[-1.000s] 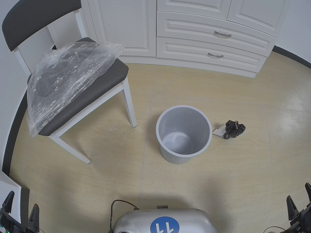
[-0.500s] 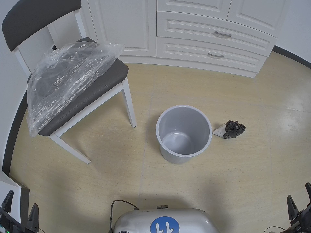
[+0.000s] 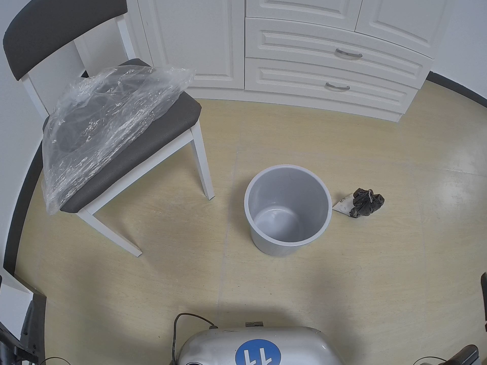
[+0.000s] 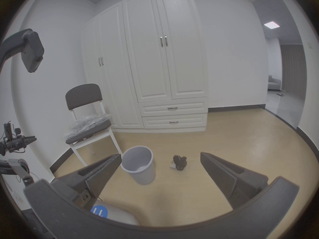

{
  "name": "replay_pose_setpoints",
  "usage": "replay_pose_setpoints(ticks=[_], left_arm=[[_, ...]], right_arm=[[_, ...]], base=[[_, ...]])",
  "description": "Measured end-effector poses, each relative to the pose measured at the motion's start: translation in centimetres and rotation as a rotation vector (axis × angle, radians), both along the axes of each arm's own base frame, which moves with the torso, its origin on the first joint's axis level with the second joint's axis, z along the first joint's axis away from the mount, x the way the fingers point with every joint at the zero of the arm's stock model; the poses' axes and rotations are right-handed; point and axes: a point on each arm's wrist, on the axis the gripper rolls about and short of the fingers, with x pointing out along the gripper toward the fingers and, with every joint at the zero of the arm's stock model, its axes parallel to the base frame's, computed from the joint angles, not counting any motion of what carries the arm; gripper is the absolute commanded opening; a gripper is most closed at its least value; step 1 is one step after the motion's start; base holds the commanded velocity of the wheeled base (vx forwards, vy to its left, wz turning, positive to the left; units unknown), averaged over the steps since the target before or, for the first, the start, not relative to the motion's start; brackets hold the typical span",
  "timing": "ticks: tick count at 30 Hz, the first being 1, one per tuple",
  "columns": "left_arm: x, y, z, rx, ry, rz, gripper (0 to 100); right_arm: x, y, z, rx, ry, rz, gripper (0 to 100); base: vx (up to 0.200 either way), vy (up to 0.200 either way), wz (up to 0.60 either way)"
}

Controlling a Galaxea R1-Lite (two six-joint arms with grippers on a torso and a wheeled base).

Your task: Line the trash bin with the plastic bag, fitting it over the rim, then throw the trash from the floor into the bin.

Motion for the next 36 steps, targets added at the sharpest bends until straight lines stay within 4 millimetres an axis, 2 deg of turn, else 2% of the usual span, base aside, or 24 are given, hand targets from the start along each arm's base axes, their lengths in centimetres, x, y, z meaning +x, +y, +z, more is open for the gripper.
replay_pose_setpoints(ticks=[8, 12, 18, 21, 27, 31, 36], left_arm=[[1.5, 0.1, 4.1, 0.062, 0.044, 0.062, 100], [3.3, 0.2, 6.0, 0.137, 0.109, 0.151, 100], [6.7, 0.4, 9.0, 0.268, 0.203, 0.265, 100], [8.5, 0.5, 10.0, 0.309, 0.247, 0.297, 100], [13.4, 0.8, 11.2, 0.377, 0.360, 0.344, 100], [16.3, 1.1, 11.2, 0.424, 0.410, 0.391, 100], [19.2, 1.4, 10.6, 0.452, 0.455, 0.437, 100]], right_arm=[[3.1, 0.0, 5.3, -0.002, -0.058, 0.010, 100], [5.9, -0.1, 7.7, 0.045, -0.040, -0.051, 100], [11.2, -0.1, 10.8, 0.172, -0.014, -0.259, 100], [13.6, 0.9, 11.2, 0.221, 0.013, -0.282, 100], [17.9, 4.5, 10.6, 0.266, 0.075, -0.222, 100], [19.3, 5.7, 9.8, 0.265, 0.107, -0.201, 100], [20.3, 6.0, 9.1, 0.256, 0.132, -0.174, 100]], base=[[0.000, 0.000, 0.00], [0.000, 0.000, 0.00], [0.000, 0.000, 0.00], [0.000, 0.000, 0.00], [0.000, 0.000, 0.00], [0.000, 0.000, 0.00], [0.000, 0.000, 0.00]])
